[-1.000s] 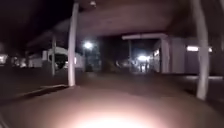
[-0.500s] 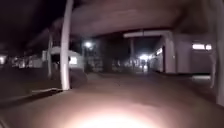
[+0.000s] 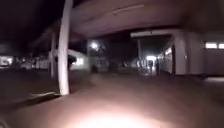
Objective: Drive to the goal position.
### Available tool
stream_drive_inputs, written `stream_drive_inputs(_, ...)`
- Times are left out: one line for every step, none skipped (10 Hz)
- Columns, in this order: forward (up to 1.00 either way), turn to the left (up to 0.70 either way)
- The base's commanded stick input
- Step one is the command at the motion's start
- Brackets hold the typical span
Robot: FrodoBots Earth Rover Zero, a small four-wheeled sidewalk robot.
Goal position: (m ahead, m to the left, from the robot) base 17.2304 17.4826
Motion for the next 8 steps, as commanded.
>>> stream_drive_inputs(1.00, 0.22)
stream_drive_inputs(1.00, 0.23)
stream_drive_inputs(1.00, 0.24)
stream_drive_inputs(1.00, 0.24)
stream_drive_inputs(1.00, 0.24)
stream_drive_inputs(1.00, 0.24)
stream_drive_inputs(1.00, 0.24)
stream_drive_inputs(1.00, 0.24)
